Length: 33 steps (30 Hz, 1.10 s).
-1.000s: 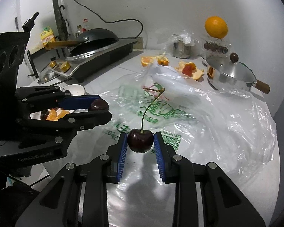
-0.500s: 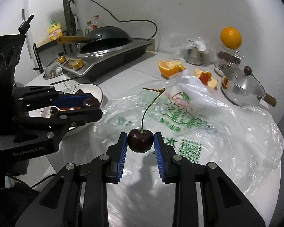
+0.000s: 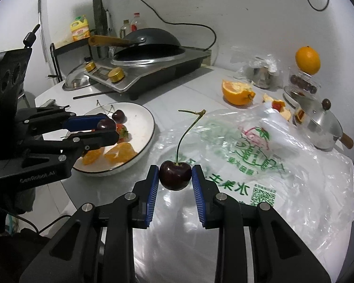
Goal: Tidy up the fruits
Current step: 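Carry the cherry with the left tool while the right tool carries its cherry to the plate, then lower the cherry onto the plate and open the left tool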
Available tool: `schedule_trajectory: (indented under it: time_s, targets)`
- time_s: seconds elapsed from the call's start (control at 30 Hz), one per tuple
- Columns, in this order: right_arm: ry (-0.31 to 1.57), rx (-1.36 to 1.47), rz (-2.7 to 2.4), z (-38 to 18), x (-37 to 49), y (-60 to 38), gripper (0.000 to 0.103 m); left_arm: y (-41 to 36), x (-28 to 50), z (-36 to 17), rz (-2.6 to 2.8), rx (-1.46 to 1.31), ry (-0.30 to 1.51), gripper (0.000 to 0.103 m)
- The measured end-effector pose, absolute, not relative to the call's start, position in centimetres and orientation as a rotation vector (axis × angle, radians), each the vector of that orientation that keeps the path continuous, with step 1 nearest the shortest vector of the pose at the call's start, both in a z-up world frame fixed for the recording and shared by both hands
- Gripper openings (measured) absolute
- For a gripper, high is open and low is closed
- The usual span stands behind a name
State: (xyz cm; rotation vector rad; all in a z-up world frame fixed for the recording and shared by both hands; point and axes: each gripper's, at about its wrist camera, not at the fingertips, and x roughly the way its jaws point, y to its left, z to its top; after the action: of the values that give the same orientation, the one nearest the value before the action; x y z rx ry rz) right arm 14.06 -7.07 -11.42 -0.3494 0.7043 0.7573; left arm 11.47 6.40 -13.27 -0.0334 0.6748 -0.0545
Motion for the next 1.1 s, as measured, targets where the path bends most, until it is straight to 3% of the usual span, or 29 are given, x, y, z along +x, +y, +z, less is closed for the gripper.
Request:
schedule_trajectory:
  time_s: [1.1]
  targets:
    - [0.727, -0.395, 0.860, -12.8, 16.5, 0.2, 0.031, 13.4, 15.7, -15.3, 0.023, -0.061, 0.695, 0.029]
